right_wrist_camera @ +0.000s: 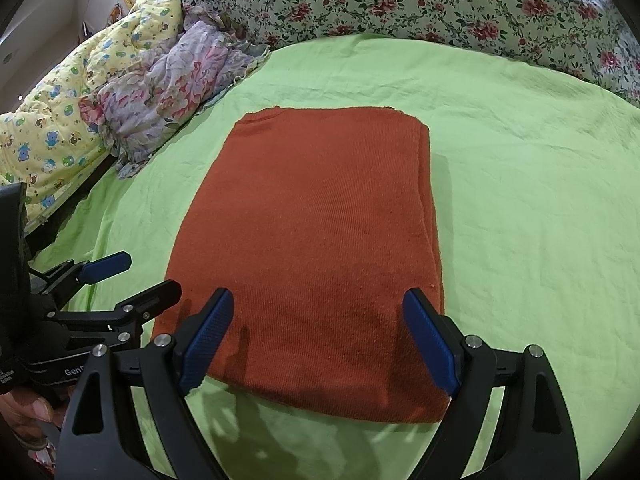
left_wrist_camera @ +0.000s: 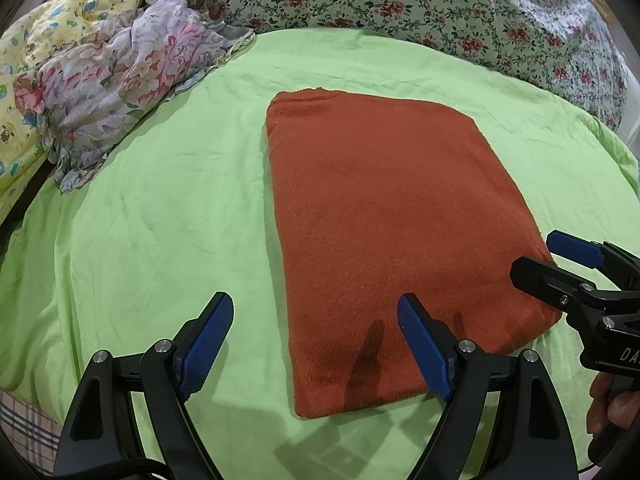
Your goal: Fold small clothes
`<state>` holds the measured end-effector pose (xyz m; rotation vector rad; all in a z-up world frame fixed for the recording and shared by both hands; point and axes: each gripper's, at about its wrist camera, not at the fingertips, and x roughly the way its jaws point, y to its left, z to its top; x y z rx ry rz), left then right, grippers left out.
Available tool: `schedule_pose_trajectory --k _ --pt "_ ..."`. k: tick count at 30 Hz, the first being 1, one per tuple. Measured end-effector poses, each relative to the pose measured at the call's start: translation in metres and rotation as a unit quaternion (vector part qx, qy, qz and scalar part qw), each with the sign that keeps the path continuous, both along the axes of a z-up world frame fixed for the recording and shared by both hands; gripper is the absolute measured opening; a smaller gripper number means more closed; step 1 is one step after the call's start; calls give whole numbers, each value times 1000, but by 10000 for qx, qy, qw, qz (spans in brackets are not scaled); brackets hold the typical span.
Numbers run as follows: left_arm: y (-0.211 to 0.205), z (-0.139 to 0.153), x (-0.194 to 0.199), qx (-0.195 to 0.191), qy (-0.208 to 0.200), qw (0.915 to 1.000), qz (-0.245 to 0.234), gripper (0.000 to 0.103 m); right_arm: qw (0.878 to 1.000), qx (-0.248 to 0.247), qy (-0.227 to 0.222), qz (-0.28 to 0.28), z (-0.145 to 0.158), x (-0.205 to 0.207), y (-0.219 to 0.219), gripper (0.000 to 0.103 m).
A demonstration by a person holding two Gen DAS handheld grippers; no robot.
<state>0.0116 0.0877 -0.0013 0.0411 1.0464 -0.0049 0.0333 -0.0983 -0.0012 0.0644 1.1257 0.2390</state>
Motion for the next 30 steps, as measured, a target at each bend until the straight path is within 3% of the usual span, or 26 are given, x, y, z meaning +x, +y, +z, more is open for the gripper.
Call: schedule_pose_trajectory --k 30 --pt "1 -3 6 -10 70 10000 -12 85 10000 17 5 -78 -2 6 -10 87"
